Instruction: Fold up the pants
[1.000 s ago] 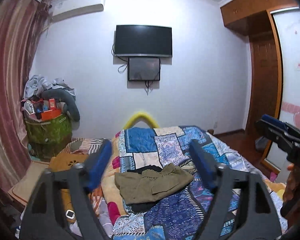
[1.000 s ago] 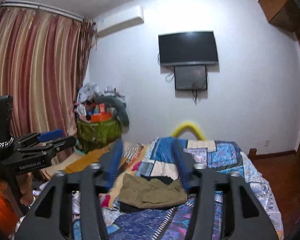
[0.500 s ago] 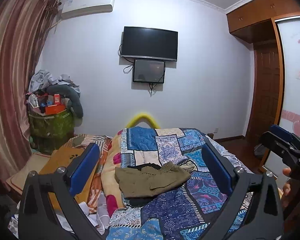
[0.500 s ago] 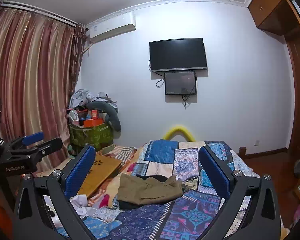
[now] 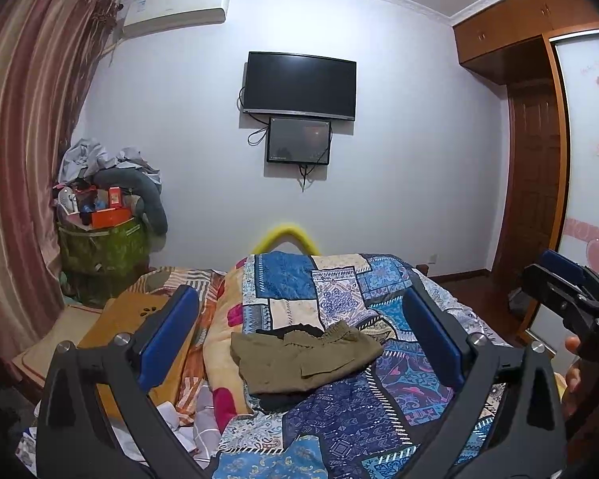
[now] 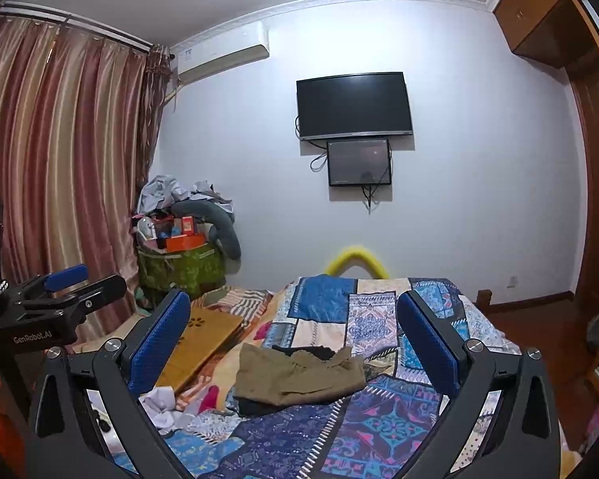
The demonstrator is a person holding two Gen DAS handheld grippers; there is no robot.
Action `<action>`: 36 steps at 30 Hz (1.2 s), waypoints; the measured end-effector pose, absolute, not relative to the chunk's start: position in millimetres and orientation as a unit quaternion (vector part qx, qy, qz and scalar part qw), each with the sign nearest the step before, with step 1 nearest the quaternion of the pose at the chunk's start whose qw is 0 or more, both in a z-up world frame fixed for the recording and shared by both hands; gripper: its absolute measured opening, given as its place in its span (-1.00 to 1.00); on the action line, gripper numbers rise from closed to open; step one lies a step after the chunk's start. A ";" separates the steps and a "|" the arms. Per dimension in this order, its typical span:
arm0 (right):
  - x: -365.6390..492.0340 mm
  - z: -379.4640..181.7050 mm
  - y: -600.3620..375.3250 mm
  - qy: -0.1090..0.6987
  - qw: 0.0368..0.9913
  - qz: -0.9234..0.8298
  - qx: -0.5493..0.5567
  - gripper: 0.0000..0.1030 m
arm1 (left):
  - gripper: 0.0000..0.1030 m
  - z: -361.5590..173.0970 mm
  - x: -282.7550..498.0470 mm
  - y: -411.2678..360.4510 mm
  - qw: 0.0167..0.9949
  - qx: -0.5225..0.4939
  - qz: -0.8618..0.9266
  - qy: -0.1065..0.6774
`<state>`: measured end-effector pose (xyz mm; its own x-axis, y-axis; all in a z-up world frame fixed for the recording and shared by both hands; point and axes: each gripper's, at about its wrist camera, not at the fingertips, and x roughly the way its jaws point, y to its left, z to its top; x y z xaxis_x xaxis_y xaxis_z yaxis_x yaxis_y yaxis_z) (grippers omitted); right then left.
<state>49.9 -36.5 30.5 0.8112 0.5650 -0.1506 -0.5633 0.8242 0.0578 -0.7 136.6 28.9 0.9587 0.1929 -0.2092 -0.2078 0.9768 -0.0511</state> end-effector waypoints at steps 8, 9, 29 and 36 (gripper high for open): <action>50.4 29.7 -37.4 0.083 0.953 0.293 0.007 1.00 | 1.00 27.2 0.1 136.4 0.990 -0.035 0.094 0.103; 50.5 29.8 -37.3 0.083 0.953 0.292 0.007 1.00 | 1.00 27.3 0.0 136.2 0.990 -0.034 0.093 0.102; 52.1 28.9 -41.6 0.094 0.952 0.290 0.011 1.00 | 1.00 25.3 0.2 131.6 0.991 -0.021 0.081 0.103; 51.8 28.6 -42.8 0.093 0.954 0.285 0.007 1.00 | 1.00 26.1 1.2 131.7 0.992 -0.021 0.075 0.104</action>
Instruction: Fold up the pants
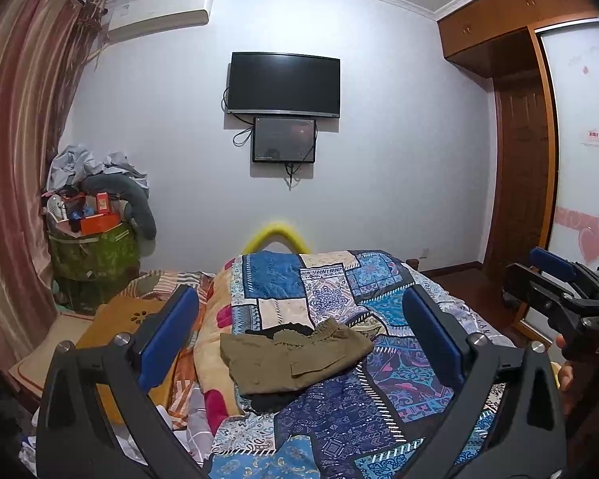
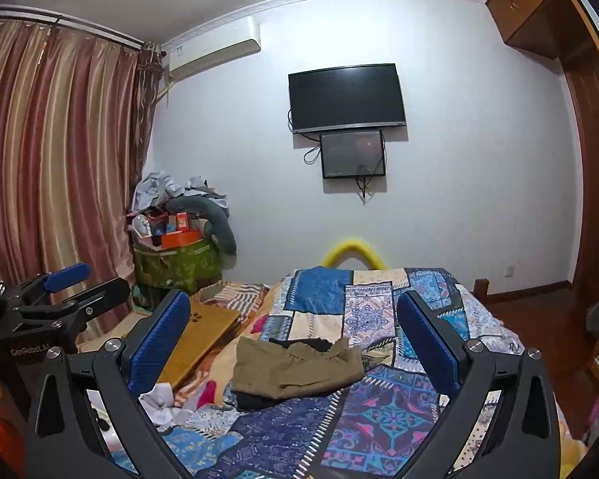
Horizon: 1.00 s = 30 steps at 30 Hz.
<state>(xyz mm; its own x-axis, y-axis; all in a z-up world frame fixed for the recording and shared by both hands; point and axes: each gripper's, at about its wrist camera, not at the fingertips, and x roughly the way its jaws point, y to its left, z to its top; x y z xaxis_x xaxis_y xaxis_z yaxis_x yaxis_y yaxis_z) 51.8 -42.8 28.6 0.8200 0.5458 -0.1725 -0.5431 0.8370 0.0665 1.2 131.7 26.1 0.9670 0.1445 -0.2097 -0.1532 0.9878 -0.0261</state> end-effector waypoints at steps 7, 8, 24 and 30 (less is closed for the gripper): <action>51.0 27.5 -44.1 0.093 0.955 0.282 0.007 1.00 | 1.00 25.9 2.5 133.0 0.992 -0.027 0.068 0.104; 50.9 27.8 -44.2 0.093 0.955 0.282 0.007 1.00 | 1.00 25.6 2.8 133.0 0.992 -0.027 0.066 0.105; 50.5 28.3 -43.0 0.092 0.957 0.276 0.007 1.00 | 1.00 23.9 6.5 136.0 0.991 -0.031 0.054 0.117; 50.1 27.9 -41.2 0.095 0.957 0.273 0.007 1.00 | 1.00 23.5 9.8 138.8 0.991 -0.034 0.053 0.120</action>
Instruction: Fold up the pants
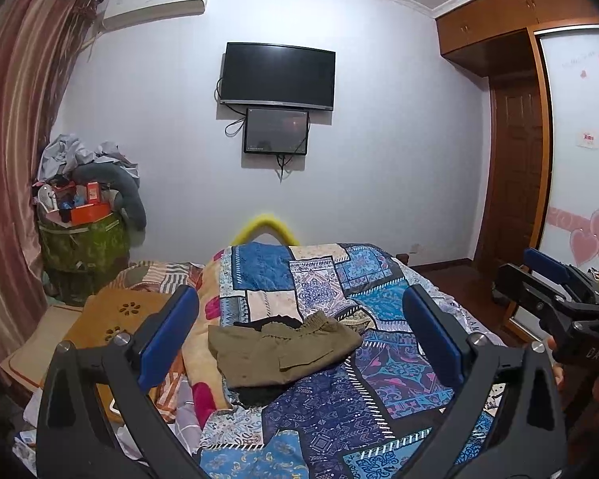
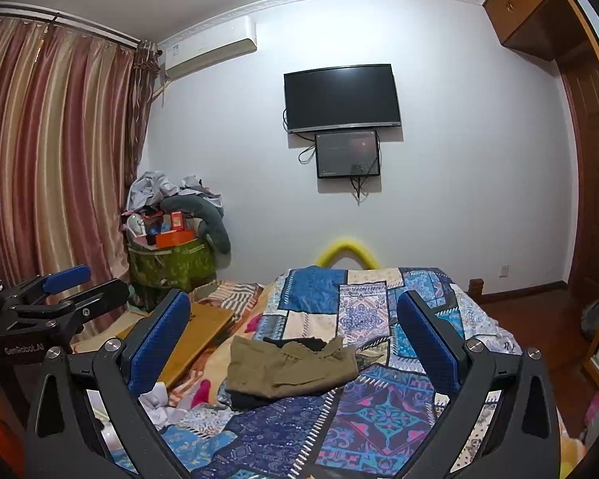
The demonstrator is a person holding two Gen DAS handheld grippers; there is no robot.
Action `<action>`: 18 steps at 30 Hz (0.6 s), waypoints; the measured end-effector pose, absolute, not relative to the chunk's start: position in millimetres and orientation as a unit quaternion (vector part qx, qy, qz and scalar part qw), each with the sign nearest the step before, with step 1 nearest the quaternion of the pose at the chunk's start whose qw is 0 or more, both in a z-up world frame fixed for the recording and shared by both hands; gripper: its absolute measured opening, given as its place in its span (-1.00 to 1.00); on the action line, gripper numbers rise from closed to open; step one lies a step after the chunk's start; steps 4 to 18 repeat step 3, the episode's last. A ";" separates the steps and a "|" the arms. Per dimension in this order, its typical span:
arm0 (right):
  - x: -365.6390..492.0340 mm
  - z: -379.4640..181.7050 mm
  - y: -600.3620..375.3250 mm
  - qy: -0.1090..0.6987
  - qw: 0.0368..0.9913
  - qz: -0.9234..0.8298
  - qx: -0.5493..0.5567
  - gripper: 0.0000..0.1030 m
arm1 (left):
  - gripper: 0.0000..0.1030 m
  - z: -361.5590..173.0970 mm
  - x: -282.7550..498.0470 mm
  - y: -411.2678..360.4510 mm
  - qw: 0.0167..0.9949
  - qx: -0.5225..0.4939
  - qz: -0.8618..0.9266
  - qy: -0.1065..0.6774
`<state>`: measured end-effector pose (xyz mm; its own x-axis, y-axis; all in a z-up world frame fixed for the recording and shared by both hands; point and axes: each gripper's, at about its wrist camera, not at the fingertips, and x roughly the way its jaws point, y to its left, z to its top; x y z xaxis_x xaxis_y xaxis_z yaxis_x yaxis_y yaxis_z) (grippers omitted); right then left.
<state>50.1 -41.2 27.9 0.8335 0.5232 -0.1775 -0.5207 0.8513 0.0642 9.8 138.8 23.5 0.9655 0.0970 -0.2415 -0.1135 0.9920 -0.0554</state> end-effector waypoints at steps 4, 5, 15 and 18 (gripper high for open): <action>50.6 27.3 -41.3 0.095 0.957 0.272 0.007 1.00 | 1.00 21.2 12.1 139.4 0.990 -0.036 0.053 0.123; 50.6 27.3 -41.3 0.095 0.957 0.272 0.007 1.00 | 1.00 21.2 12.1 139.4 0.990 -0.036 0.053 0.123; 50.6 27.3 -41.3 0.095 0.957 0.272 0.007 1.00 | 1.00 21.2 12.1 139.4 0.990 -0.036 0.053 0.123; 50.6 27.3 -41.3 0.095 0.957 0.272 0.007 1.00 | 1.00 21.2 12.1 139.4 0.990 -0.036 0.053 0.123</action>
